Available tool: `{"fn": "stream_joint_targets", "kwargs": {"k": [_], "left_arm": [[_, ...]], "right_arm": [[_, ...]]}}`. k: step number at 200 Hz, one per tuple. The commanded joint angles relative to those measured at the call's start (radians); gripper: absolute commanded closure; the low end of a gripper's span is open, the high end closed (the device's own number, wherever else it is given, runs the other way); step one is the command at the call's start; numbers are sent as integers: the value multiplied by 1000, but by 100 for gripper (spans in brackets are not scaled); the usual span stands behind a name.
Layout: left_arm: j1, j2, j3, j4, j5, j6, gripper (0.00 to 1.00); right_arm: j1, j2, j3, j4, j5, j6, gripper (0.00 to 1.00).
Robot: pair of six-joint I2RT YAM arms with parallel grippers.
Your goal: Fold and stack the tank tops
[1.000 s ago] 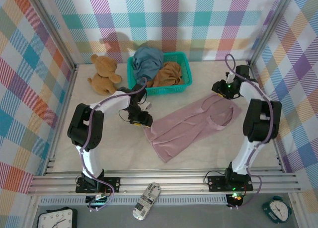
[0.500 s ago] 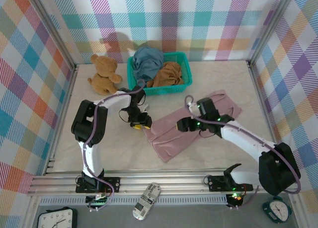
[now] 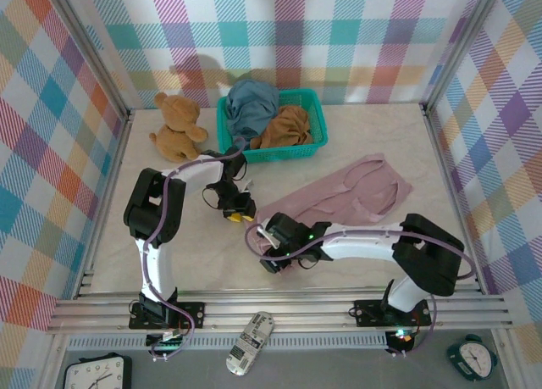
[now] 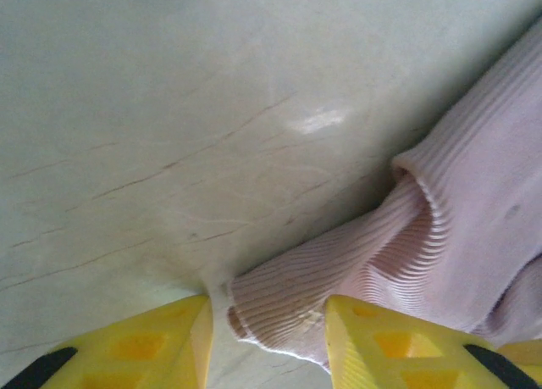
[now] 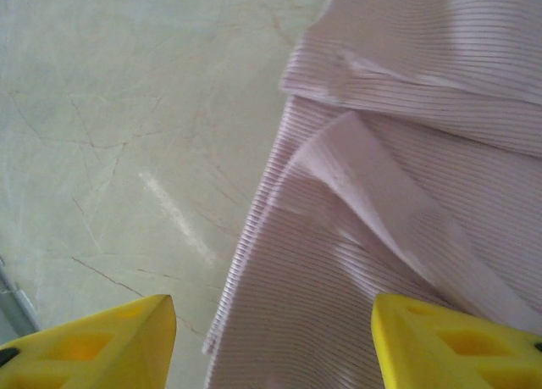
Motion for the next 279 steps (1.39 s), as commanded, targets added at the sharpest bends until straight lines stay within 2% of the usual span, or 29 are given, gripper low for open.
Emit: {"fn": "stream_joint_targets", "kwargs": {"k": [1,35,64,91,104,128,160,183,209,241,279], "left_arm": [[-3,22,3,-3,61,0,61],[-10,36,0,-9,72,5,64],[-15,54,9,-26,73,21,71],[-25,61,14,-44,63,35,83],[-26,62,15,-47,67,35,89],[-27,47,28,-68,59,38,100],[-25,-19,30,-126,-11,36,100],[-25,-94,21,-155,-49,9,100],[-27,-148,59,-176,-27,-29,100],[-51,-139,158,-200,13,-65,100],[-101,-55,375,-228,42,-112,100]], "right_arm": [[37,27,46,-10,88,-40,37],[89,94,72,-53,125,-40,37],[105,133,72,-98,184,-15,41],[110,132,48,-107,200,11,46],[110,143,52,-111,190,11,54],[110,140,70,-118,166,0,73],[110,88,84,-100,96,-12,88],[107,49,104,-95,80,1,92],[65,-51,67,-84,32,66,93],[-2,-179,29,-145,-22,76,93],[-199,-366,-28,-244,-95,56,94]]}}
